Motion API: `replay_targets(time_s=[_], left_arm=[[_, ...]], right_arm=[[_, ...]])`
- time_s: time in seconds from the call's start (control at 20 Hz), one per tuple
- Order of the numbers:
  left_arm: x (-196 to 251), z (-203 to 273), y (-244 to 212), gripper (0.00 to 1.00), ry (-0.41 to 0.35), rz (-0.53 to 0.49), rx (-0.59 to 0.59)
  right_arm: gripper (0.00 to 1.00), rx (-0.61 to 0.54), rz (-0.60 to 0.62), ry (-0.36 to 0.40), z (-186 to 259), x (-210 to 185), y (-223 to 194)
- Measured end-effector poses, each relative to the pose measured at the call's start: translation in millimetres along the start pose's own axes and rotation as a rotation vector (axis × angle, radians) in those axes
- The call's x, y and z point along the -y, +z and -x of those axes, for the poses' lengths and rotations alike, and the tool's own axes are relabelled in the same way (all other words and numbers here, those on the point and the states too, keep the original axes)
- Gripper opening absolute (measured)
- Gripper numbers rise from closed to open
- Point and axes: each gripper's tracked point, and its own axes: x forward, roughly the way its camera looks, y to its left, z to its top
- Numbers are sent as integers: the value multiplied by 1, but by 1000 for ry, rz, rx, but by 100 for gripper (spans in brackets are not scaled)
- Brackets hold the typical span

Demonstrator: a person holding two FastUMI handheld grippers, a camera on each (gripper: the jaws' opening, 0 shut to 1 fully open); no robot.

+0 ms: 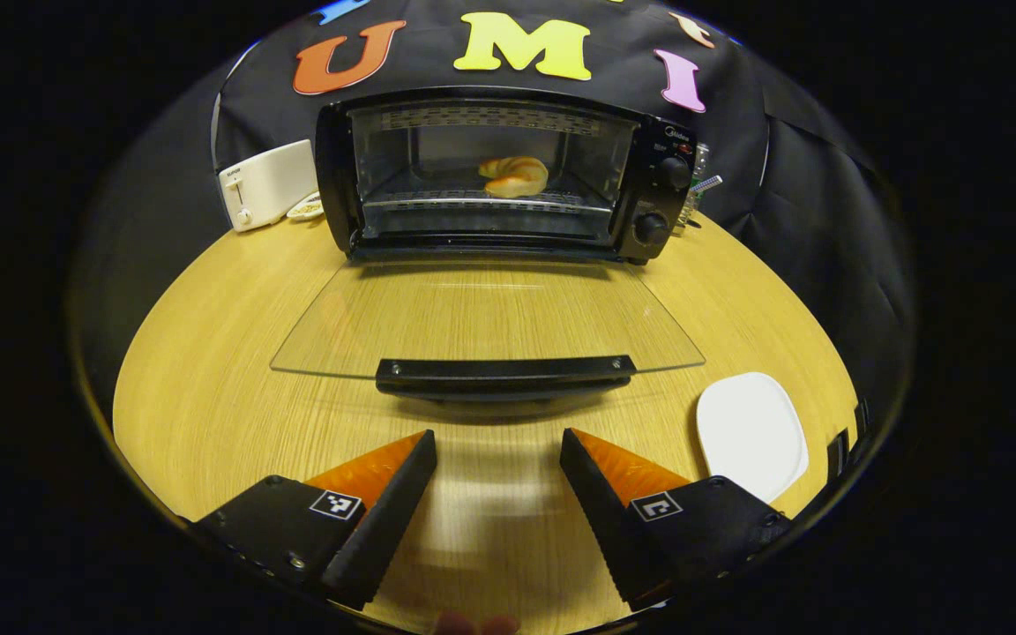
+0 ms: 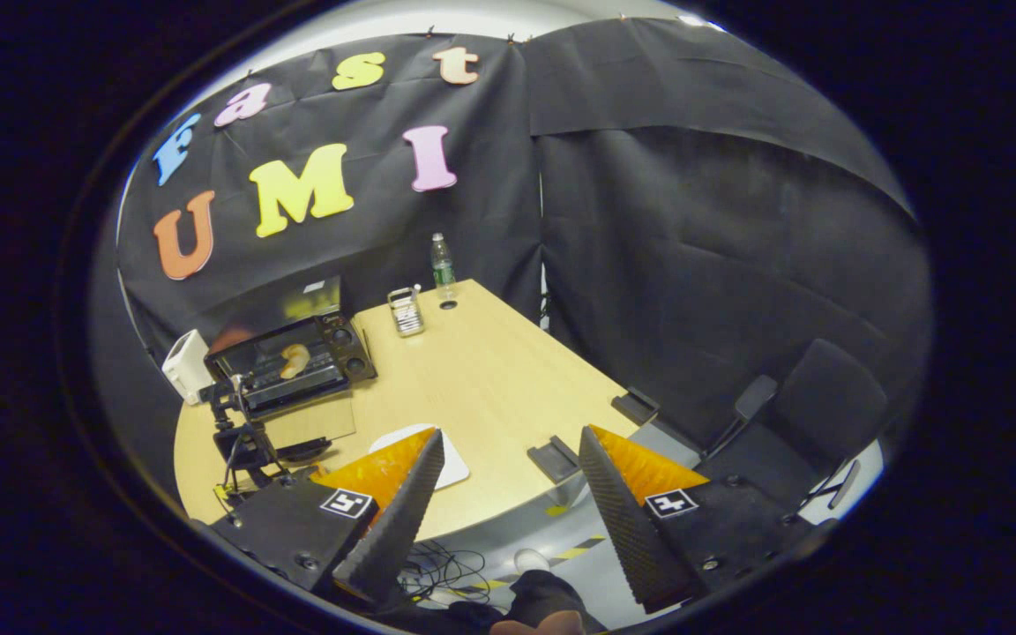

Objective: Open the electric oven with the left hand, put the food in, and close the electric oven.

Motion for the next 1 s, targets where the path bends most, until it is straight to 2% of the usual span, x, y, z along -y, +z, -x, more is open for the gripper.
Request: replay_targets(time_s=[0.1, 0.2, 0.45, 0.6, 0.75, 0.9, 1.0], left_arm=[[0, -7, 3, 94, 14, 5, -18], [4, -1, 13, 93, -4, -11, -1], [5, 27, 68, 95, -30, -10, 128], [8, 40, 119, 95, -48, -21, 256], [3, 59, 163, 94, -66, 12, 353], [-3, 84, 186, 94, -118, 46, 414], [-24, 104, 193, 94, -101, 35, 466]], right_arm=[[96, -2, -9, -2, 3, 3, 1], [96, -2, -13, 7, 2, -1, 4], [96, -18, -22, 78, -5, -26, 10], [96, -10, 8, 132, -6, -49, 17], [96, 16, 82, 182, -3, -72, 22], [96, 47, 132, 223, -2, -93, 29], [96, 80, 168, 259, 1, -109, 38]])
